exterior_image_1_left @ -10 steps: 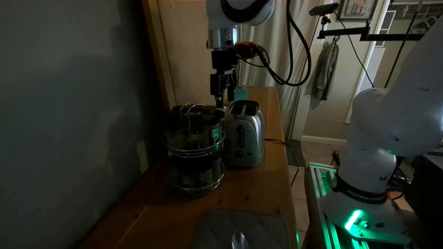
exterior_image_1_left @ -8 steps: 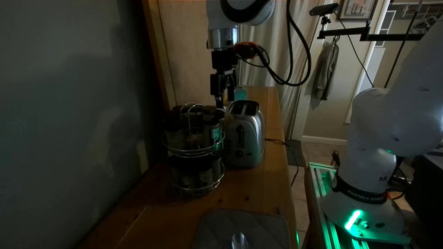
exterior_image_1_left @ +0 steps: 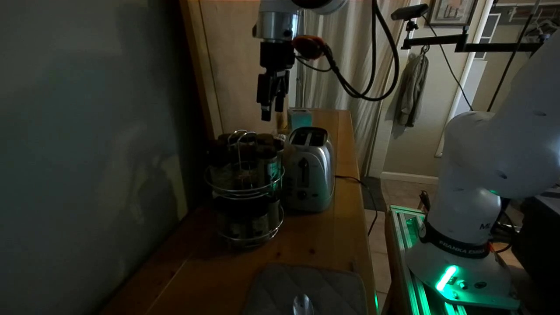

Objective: Put the spice on the table

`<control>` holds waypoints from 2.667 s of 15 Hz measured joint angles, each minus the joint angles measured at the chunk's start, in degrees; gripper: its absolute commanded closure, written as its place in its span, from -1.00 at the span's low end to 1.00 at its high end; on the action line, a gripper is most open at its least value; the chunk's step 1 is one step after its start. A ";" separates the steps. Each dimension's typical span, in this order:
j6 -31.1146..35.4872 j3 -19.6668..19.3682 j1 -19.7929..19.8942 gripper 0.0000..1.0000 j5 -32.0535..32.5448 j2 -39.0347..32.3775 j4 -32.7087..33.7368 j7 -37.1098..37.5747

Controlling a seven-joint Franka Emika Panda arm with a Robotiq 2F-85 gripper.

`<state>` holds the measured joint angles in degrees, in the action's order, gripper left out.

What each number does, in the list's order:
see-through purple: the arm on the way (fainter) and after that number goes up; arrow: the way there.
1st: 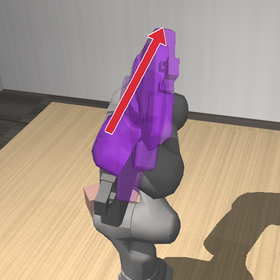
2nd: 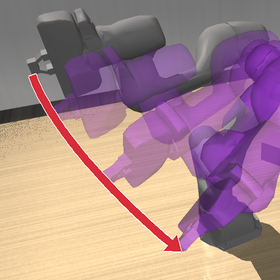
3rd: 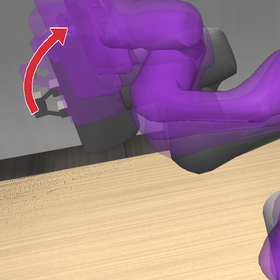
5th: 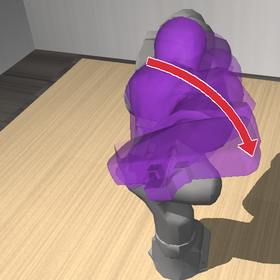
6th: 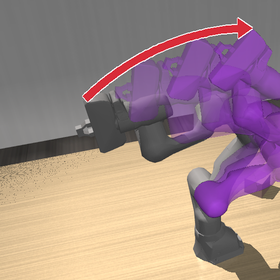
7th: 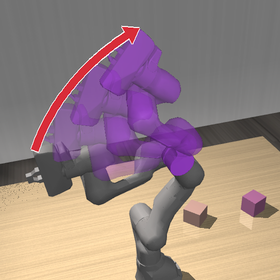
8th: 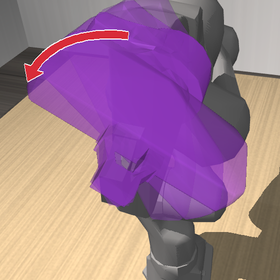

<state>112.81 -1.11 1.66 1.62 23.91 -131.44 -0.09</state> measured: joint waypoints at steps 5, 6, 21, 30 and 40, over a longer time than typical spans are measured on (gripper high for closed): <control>2.54 0.40 -4.65 -1.00 -4.02 0.88 1.38 -5.94; 2.67 0.41 -5.67 -1.00 -4.98 0.79 1.54 -7.48; 6.72 5.40 -13.85 -1.00 -4.32 -8.46 5.79 -30.51; 6.75 7.02 -13.84 -1.00 -0.21 -12.16 6.36 -33.37; 6.62 7.55 -13.84 -0.20 -0.15 -12.43 6.64 -34.65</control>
<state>119.43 6.45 -12.18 1.47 11.48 -124.80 -34.74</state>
